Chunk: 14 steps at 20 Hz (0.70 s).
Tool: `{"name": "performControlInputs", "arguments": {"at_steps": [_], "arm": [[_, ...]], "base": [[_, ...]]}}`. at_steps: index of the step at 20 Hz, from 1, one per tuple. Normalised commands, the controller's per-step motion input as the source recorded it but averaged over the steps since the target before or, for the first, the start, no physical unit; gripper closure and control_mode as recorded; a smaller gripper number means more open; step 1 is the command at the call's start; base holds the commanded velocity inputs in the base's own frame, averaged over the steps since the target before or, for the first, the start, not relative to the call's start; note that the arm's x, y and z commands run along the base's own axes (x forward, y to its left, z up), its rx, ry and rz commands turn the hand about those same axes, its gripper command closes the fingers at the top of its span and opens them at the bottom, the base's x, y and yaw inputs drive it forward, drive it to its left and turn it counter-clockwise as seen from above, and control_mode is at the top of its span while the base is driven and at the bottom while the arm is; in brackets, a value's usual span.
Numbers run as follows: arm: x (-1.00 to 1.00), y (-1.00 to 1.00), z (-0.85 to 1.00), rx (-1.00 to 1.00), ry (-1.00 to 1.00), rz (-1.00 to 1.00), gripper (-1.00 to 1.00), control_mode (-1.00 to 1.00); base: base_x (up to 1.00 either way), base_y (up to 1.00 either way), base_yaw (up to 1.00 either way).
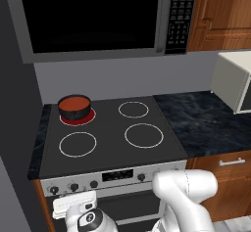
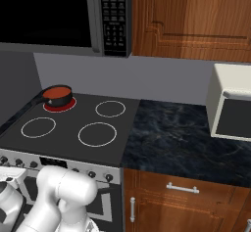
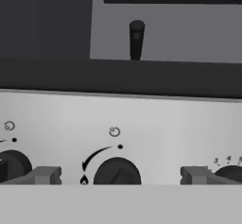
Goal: Wait until the marinara sauce is simmered to a deep red color and then turn off the stove.
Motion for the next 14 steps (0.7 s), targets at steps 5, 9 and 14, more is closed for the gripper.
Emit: {"name": "performControlInputs", "arguments": {"at_steps": [5,9,14], "arm": [[0.0,0.0,-0.01,0.0,0.0,0.0,-1.0,-1.0],[0.0,0.0,-0.03,-0.02,0.0,0.0,-1.0,-1.0],[0.0,0.0,-0.12,-0.08,0.0,0.0,-1.0,-1.0]], "base": [[0.0,0.0,0.0],[0.0,0.0,0.0],[0.0,0.0,0.0]]}}
